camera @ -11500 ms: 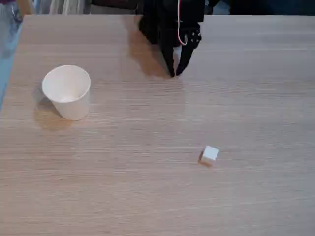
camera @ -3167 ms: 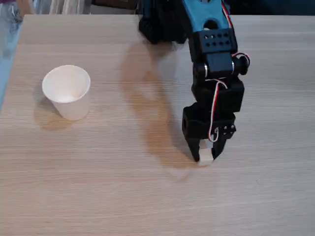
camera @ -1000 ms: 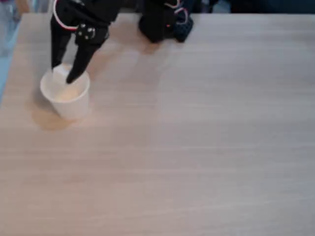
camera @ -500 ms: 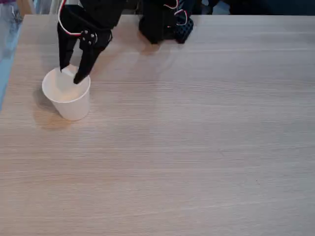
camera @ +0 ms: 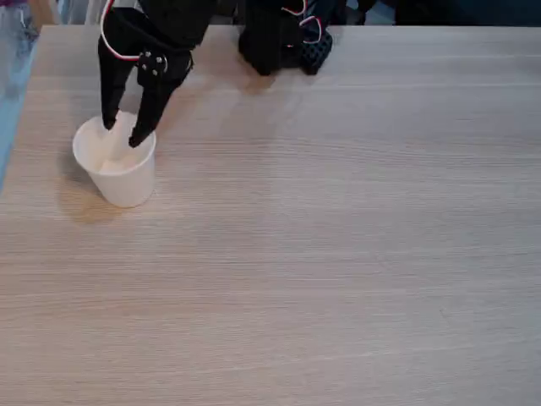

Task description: Grasp a block and put it in the bin.

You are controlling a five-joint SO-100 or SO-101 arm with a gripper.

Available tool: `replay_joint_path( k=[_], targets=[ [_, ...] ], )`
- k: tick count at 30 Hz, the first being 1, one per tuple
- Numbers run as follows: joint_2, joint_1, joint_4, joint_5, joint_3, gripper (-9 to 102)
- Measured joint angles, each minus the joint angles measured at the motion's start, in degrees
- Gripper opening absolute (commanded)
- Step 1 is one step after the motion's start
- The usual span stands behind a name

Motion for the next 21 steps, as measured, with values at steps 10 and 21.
replay_joint_path(
  k=[10,21],
  targets=[
    [1.8,-4.0,-0.7,0.4,0.0,12],
    [7.4,-20.2,-0.8,4.0,1.1,0]
  ],
)
